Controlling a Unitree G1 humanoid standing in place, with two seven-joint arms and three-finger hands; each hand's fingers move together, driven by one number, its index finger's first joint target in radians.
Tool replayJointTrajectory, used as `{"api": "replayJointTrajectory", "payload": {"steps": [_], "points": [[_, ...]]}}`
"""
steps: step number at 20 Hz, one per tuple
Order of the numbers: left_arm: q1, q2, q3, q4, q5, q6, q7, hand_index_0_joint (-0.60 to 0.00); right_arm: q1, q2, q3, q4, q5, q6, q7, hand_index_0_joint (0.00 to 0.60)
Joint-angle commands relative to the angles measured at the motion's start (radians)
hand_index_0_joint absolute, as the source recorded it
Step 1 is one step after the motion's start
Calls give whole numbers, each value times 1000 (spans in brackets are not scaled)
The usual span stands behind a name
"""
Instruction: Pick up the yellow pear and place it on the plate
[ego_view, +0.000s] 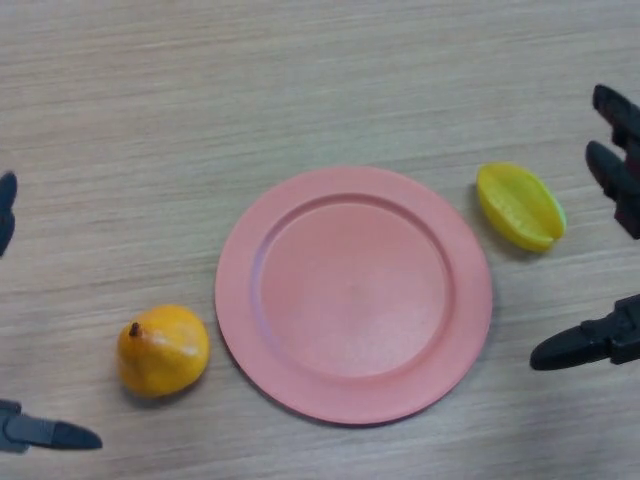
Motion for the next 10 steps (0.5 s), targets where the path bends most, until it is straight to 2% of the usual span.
{"api": "replayJointTrajectory", "payload": {"steps": [1,6,10], "points": [[-12,55,7,40,-22,-190,109,0,-30,-19,-45,-41,-3,-179,-44,0],[-34,62,-111,219,-19,-252,186,0,-29,-24,-49,-61,2,-160,-43,0],[-105,75,-198,351,-42,-258,247,0,-29,-26,-61,-77,7,-138,-37,0]]}}
